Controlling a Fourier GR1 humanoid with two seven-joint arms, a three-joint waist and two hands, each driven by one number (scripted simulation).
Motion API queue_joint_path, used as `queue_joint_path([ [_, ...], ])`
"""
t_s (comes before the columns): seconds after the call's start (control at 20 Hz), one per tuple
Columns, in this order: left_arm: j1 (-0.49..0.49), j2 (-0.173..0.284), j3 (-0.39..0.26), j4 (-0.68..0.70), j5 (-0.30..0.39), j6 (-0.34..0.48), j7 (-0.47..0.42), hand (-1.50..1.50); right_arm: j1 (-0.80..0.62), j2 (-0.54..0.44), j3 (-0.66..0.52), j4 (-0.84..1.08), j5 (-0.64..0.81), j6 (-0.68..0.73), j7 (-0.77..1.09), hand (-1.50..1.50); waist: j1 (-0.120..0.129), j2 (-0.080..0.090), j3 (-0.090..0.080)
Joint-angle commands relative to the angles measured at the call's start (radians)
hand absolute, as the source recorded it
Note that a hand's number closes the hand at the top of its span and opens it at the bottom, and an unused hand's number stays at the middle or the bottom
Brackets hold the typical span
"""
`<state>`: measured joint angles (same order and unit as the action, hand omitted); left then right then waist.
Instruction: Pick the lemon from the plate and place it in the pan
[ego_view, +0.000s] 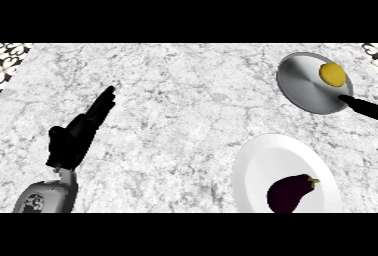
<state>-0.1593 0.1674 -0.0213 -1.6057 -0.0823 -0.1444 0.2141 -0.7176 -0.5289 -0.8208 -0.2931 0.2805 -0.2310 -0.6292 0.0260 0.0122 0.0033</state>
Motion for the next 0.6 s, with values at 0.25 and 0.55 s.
queue_joint_path([
  [0.25,-0.013,0.008,0.033,0.010,-0.009,-0.011,0.007,0.00,0.132,0.065,0.042,-0.097,-0.119,0.085,-0.108,-1.50,-0.023,-0.012,-0.003],
  [0.55,-0.007,0.007,0.051,0.053,0.001,-0.031,-0.030,0.00,0.275,0.203,0.096,-0.216,-0.162,0.069,-0.196,-1.50,-0.031,-0.013,-0.004],
])
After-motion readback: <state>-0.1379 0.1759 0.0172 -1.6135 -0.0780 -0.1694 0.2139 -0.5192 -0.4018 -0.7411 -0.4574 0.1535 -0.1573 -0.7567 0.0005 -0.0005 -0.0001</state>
